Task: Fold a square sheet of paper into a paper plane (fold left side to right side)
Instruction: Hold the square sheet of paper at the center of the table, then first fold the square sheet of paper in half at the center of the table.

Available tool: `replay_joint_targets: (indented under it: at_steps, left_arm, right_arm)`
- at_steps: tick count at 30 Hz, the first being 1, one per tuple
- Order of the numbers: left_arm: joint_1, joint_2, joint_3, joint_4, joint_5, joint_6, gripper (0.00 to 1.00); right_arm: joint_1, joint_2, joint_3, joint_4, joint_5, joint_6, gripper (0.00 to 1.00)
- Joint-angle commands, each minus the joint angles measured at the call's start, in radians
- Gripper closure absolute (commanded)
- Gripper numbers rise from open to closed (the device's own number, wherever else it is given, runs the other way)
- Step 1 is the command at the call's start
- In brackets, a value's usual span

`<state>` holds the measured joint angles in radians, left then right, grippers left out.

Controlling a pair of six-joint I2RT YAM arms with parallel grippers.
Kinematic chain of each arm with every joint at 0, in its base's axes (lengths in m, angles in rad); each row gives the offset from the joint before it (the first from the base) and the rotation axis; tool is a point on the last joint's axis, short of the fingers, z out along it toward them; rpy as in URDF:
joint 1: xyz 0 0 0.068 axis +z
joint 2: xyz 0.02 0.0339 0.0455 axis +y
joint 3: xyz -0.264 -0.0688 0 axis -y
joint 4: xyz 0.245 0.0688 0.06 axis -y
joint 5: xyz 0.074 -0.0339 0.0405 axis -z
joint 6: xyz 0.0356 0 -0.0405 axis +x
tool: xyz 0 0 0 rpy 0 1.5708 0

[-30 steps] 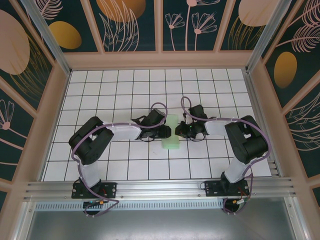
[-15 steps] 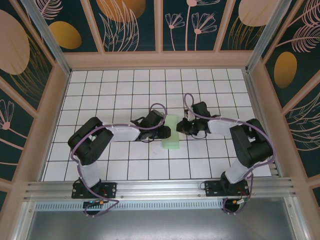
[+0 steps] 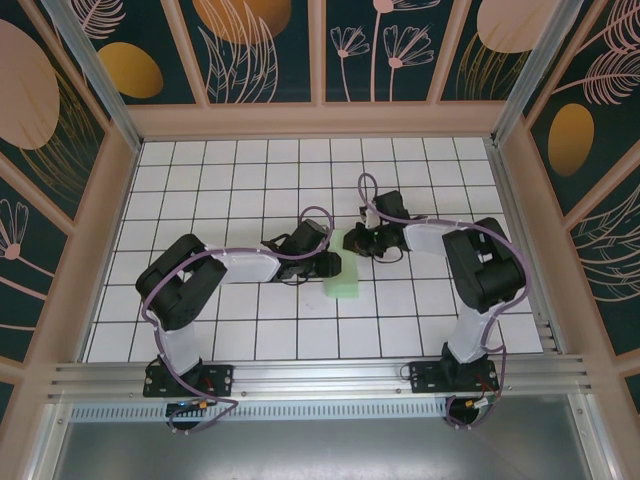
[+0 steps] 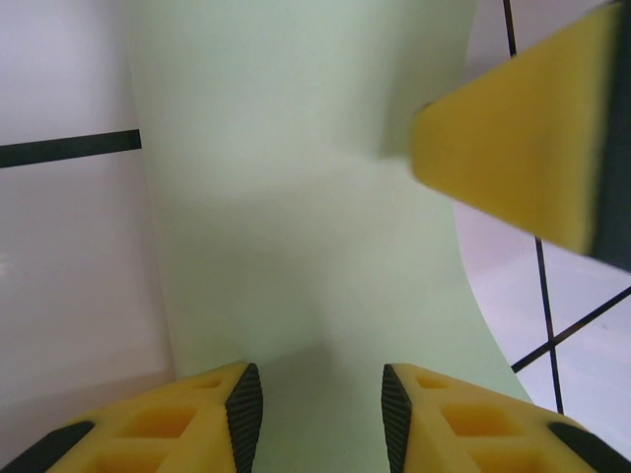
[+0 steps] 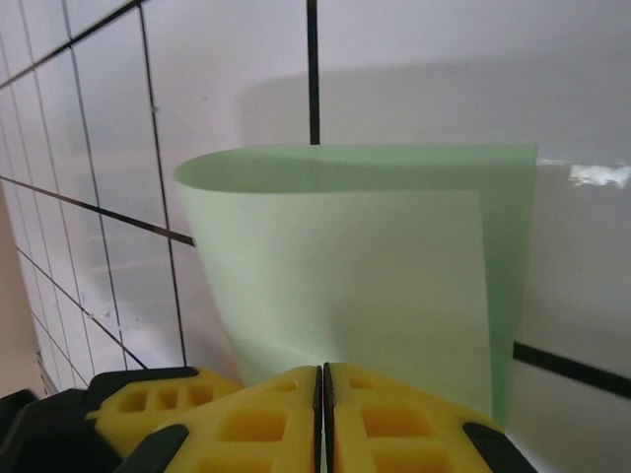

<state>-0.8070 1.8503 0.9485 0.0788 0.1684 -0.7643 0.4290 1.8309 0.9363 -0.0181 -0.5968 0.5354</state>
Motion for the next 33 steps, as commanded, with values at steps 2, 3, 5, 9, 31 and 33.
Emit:
replay_joint_targets:
  at_steps: [2,3,5,9,31,33]
  left_arm:
    - [-0.004,0.019,-0.033,-0.057,-0.001,0.022,0.58]
    - [-0.005,0.017,-0.036,-0.057,0.002,0.028,0.58]
    - [-0.007,0.011,-0.043,-0.056,0.005,0.041,0.58]
    - [-0.014,-0.005,-0.065,-0.045,0.011,0.076,0.57]
    - [-0.092,-0.107,-0.179,0.082,0.081,0.212,0.54]
    - [-0.1,-0.109,-0.183,0.092,0.083,0.21,0.54]
  right_arm:
    - [0.013,0.047,0.049,0.014,-0.011,0.011,0.86]
    - [0.013,0.056,0.051,0.007,0.002,0.007,0.87]
    - [0.013,0.068,0.051,-0.005,0.024,0.003,0.87]
    - [0.013,0.092,0.047,-0.037,0.06,-0.006,0.87]
    - [0.018,0.103,-0.001,-0.068,0.107,-0.005,0.87]
    - [0.02,0.102,-0.004,-0.067,0.109,-0.003,0.87]
